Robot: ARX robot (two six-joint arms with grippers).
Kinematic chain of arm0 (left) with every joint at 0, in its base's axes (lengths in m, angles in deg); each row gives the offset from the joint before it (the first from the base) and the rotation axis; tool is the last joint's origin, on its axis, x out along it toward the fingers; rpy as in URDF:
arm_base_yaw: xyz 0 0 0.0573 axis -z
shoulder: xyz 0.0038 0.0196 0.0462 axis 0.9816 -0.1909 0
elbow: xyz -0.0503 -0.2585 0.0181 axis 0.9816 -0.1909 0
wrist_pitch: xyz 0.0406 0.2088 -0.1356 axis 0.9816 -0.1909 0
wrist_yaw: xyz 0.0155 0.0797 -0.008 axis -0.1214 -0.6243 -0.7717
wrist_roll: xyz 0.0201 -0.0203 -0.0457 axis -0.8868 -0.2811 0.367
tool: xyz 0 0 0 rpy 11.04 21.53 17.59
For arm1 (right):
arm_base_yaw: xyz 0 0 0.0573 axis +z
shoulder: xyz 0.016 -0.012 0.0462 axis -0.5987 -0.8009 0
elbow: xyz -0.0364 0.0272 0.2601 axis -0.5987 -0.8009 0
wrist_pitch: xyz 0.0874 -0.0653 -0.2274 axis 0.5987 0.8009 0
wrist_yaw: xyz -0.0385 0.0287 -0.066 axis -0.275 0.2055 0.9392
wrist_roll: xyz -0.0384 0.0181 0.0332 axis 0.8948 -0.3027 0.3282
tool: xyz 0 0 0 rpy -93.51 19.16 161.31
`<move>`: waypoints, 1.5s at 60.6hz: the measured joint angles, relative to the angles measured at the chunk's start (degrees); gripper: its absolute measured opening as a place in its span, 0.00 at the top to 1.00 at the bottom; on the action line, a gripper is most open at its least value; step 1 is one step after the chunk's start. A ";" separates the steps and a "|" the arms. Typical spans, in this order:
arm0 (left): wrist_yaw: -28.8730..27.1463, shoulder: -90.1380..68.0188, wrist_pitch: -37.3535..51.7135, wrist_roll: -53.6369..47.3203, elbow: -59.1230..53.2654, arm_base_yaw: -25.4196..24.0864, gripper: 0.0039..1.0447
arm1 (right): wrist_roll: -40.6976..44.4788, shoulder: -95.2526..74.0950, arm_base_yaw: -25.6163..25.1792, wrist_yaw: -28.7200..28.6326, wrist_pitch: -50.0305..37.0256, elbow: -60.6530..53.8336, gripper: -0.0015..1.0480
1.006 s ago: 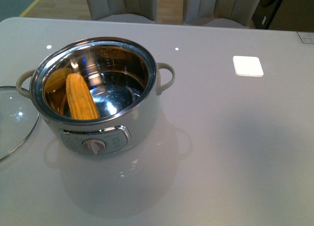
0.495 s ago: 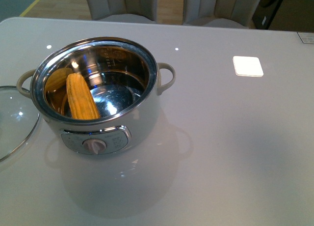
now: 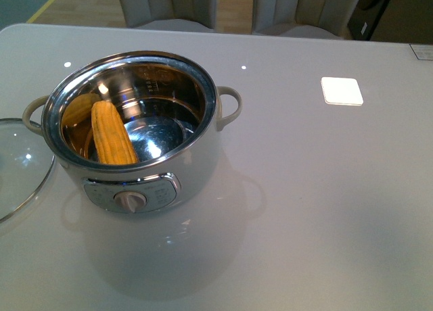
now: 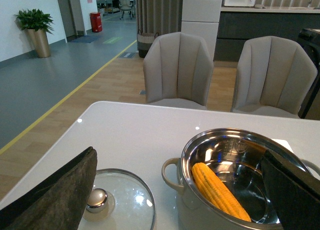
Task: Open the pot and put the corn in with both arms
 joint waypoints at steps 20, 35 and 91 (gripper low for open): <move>0.00 0.00 0.00 0.00 0.00 0.00 0.06 | 0.02 8.31 0.00 -0.11 5.75 -0.98 0.98; 0.00 0.00 0.00 0.00 0.00 0.00 0.06 | 0.02 14.05 0.00 -0.11 11.50 -0.98 0.98; 0.00 0.00 0.00 0.00 0.00 0.00 0.06 | 0.02 29.48 0.00 -0.04 27.19 -0.98 0.98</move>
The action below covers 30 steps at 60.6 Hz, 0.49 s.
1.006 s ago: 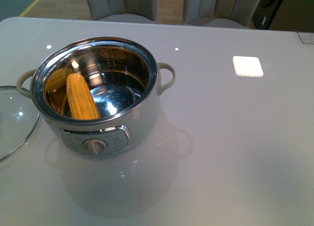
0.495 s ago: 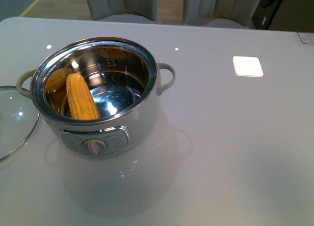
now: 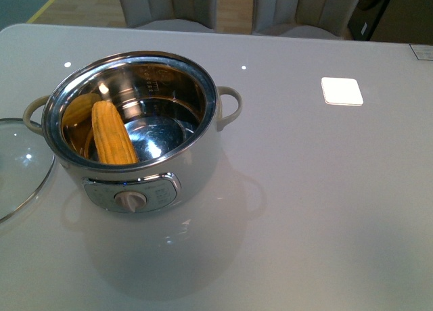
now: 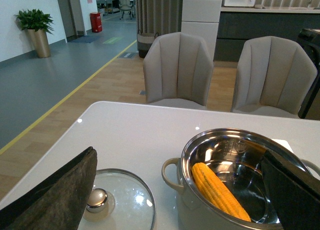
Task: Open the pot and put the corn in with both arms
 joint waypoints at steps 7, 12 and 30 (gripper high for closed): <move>0.00 0.02 0.00 0.00 0.00 0.00 0.06 | 0.00 0.00 0.00 0.00 0.00 0.00 0.98; 0.00 0.00 0.00 0.00 0.00 0.00 0.06 | 0.00 0.00 0.00 0.00 0.00 0.00 0.98; 0.00 0.00 0.00 0.00 0.00 0.00 0.06 | 0.07 0.00 0.00 0.00 0.00 0.00 0.58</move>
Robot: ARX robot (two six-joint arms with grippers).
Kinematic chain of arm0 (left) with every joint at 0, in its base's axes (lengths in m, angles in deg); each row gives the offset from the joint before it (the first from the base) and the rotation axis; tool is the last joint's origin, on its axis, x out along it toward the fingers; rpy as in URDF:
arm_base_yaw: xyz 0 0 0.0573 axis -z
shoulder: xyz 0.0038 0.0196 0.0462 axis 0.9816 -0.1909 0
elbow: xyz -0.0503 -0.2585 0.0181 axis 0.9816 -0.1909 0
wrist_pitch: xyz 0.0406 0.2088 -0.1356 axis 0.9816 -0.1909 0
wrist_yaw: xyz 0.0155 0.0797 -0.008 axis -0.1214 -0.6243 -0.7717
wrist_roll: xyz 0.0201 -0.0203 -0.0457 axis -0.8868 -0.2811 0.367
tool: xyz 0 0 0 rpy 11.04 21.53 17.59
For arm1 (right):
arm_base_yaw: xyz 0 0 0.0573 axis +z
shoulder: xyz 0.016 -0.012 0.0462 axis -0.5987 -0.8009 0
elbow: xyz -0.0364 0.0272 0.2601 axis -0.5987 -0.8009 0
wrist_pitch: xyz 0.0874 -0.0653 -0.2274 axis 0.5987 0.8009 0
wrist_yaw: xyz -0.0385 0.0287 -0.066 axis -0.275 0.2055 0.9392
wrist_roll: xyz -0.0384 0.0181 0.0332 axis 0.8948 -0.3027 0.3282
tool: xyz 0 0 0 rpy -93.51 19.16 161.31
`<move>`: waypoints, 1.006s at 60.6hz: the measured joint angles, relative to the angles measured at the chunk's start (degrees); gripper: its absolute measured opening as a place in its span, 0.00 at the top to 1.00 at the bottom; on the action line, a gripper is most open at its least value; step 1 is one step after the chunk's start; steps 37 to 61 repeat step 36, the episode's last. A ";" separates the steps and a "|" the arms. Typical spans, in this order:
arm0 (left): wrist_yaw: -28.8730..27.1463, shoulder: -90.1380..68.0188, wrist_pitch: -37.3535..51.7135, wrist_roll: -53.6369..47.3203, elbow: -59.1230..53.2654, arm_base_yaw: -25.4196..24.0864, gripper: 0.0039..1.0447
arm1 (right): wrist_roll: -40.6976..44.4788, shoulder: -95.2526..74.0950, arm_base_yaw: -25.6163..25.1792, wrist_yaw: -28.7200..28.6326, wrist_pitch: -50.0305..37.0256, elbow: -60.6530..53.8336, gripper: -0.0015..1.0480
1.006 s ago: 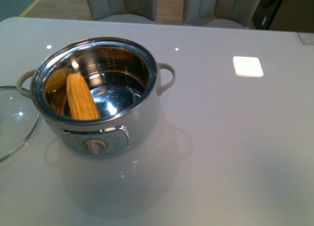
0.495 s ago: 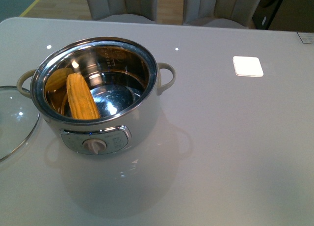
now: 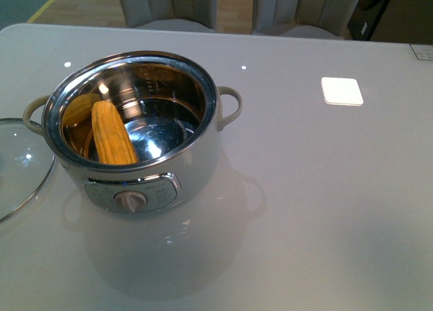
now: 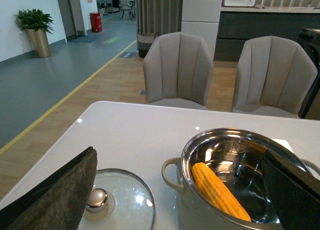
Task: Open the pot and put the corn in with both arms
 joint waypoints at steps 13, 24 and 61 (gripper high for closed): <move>0.00 0.02 0.00 0.00 0.00 0.00 0.06 | 0.00 0.00 0.00 0.00 0.00 0.00 0.18; 0.00 0.00 0.00 0.00 0.00 0.00 0.06 | 0.00 0.00 0.00 0.00 0.00 0.00 0.08; 0.00 0.00 0.00 0.00 0.00 0.00 0.06 | 0.00 0.00 0.00 0.00 0.00 0.00 0.08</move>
